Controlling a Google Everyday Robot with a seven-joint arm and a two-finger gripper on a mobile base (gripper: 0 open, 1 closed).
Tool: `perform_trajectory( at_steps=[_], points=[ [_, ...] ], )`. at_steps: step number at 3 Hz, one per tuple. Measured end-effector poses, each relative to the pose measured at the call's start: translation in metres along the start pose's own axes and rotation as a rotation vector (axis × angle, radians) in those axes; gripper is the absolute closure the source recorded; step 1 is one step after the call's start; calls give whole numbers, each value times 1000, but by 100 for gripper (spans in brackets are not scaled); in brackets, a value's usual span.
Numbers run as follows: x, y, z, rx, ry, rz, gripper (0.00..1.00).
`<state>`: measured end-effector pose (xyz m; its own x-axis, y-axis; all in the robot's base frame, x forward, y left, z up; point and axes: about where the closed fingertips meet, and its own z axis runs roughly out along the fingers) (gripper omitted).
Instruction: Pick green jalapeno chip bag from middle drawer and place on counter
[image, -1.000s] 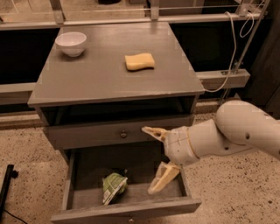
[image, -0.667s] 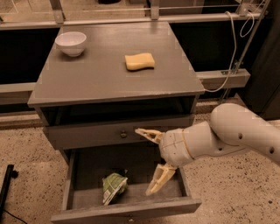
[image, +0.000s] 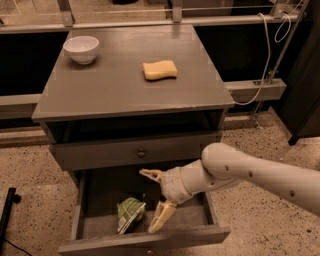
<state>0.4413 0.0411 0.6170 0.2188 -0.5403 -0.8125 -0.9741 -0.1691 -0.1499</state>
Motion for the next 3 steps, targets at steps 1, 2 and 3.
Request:
perform_trajectory(
  at_steps=[1, 2, 3],
  points=[
    [41, -2, 45, -7, 25, 33, 0],
    [81, -11, 84, 68, 53, 14, 0],
    [113, -26, 114, 112, 87, 5, 4]
  ],
)
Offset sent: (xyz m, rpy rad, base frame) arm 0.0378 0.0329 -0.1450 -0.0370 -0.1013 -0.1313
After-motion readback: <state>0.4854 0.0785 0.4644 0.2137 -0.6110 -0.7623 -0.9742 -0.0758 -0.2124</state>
